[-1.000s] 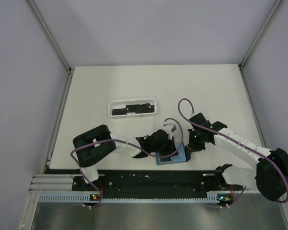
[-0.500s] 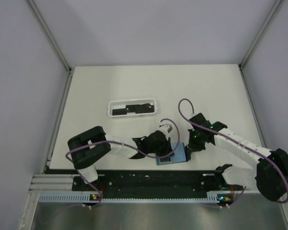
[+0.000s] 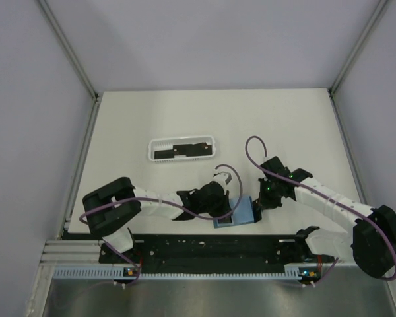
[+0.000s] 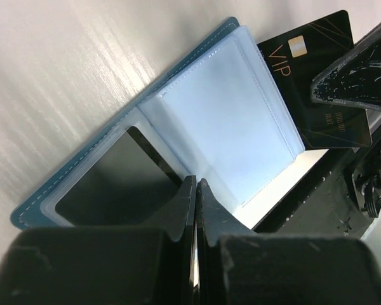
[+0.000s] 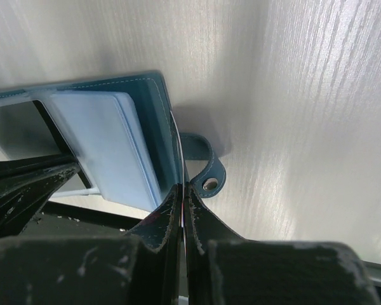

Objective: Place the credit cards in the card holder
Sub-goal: Insert the credit card into the card holder.

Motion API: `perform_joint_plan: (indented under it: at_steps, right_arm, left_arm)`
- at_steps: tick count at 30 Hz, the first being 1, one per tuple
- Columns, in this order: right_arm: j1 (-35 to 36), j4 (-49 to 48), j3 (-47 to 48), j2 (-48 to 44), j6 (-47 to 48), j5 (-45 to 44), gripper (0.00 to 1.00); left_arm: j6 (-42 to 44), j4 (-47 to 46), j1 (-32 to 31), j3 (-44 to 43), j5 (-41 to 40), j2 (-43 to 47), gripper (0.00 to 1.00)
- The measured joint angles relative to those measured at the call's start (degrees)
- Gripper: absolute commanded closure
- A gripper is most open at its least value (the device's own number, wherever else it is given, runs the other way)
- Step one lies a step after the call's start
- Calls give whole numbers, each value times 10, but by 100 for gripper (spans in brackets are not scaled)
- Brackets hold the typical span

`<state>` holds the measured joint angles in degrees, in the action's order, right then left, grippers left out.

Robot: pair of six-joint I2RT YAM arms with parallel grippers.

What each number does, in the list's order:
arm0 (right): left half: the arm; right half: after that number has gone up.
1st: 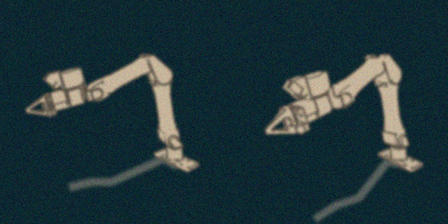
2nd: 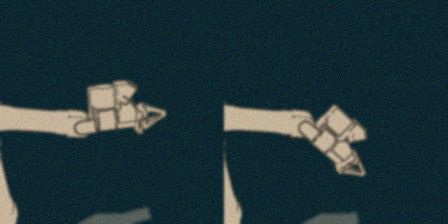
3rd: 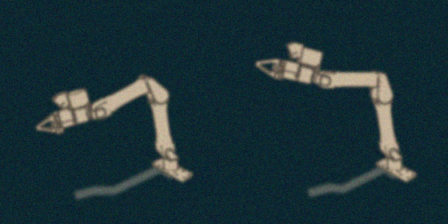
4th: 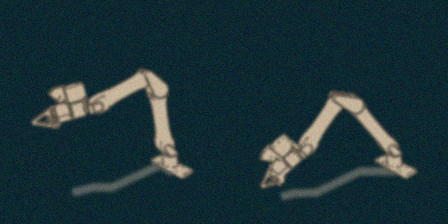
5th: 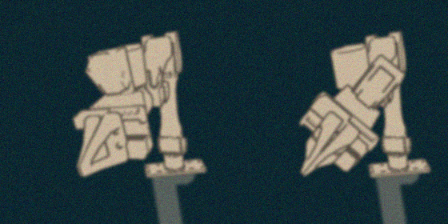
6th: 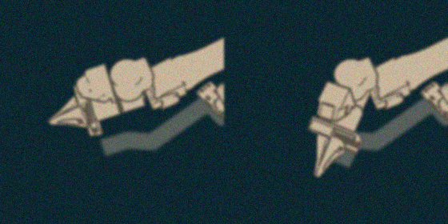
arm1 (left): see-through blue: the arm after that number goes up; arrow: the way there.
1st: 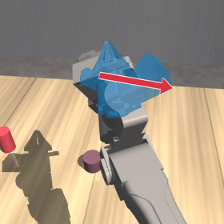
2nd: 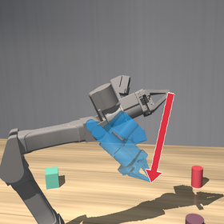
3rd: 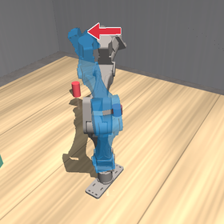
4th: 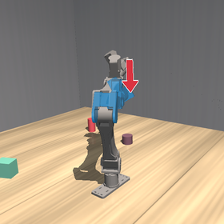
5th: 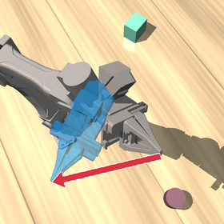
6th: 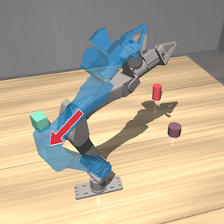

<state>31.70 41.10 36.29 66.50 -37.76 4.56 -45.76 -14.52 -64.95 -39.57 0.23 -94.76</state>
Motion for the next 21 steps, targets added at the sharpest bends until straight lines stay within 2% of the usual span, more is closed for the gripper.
perform_joint_plan:
  at_steps: [6,14,21]
  right_arm:
    - [0,-1,0,0,0,1,100]
    - [0,-2,0,0,0,1,100]
    - [0,-2,0,0,0,1,100]
  left_arm:
    - [29,59,-7,-48,-21,6,100]
    - [53,64,-34,-155,-46,-33,100]
    - [55,95,-42,-176,-77,-85,100]
